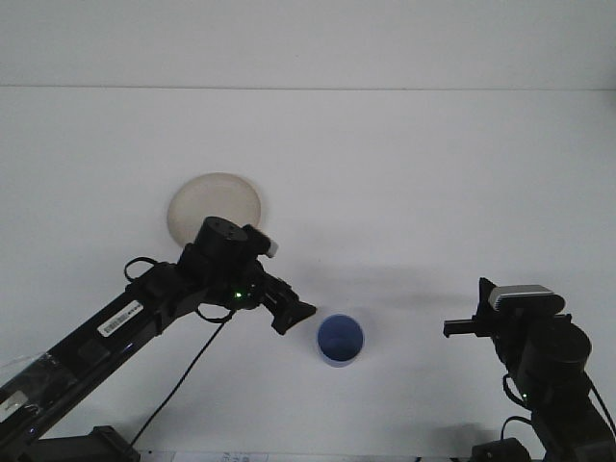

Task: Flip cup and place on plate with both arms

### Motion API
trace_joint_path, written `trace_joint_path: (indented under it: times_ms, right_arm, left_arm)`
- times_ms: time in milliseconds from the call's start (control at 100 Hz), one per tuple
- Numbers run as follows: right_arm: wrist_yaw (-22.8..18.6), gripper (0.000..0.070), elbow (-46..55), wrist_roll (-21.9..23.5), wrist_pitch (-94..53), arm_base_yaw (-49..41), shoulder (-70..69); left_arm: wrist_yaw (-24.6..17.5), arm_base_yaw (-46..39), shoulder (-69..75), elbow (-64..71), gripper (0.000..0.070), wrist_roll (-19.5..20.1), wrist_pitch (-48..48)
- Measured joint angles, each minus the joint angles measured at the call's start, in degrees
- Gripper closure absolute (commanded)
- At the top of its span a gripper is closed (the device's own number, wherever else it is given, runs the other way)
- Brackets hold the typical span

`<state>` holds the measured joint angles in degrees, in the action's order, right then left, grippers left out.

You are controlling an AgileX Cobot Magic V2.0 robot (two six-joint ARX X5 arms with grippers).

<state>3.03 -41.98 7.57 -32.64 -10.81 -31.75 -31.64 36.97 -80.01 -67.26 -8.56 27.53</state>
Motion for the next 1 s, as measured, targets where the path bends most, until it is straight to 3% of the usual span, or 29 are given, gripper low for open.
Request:
trace_joint_path:
  times_ms: [150,270,400,430,490,570,780,1000]
  right_arm:
    - [0.00,0.0700,0.00,0.00,0.00,0.00,0.00]
    - [0.00,0.0700,0.00,0.00,0.00,0.00,0.00]
    - [0.00,0.0700,0.00,0.00,0.00,0.00,0.00]
    - [0.00,0.0700,0.00,0.00,0.00,0.00,0.00]
    - [0.00,0.0700,0.00,0.00,0.00,0.00,0.00]
    - [0.00,0.0700,0.00,0.02,0.00,0.00,0.00]
    - [0.00,0.0700,0.00,0.02,0.00,0.00,0.00]
    - [0.00,0.0700,0.00,0.02,0.00,0.00,0.00]
  left_arm:
    - [0.48,4.33,-2.99,-2.36,0.0158,0.46,0.96]
    - [4.79,7.43,-5.25,-3.67,0.0158,1.60,2.23]
    - [6.45,9.07,-8.28,-3.72,0.0176,2.47,3.54]
    - [6.49,9.38,-9.09,-3.72,0.0220,2.75,3.61]
    - [7.10,10.01,-10.67,-3.72,0.0379,3.34,3.61]
    - [8.07,10.43,-11.58,-3.72,0.0698,3.78,3.58]
    - [9.94,10.38,-11.76,-4.37,0.0690,4.61,4.48]
    - [20.17,5.53,-11.82,-16.09,0.0691,6.19,11.37]
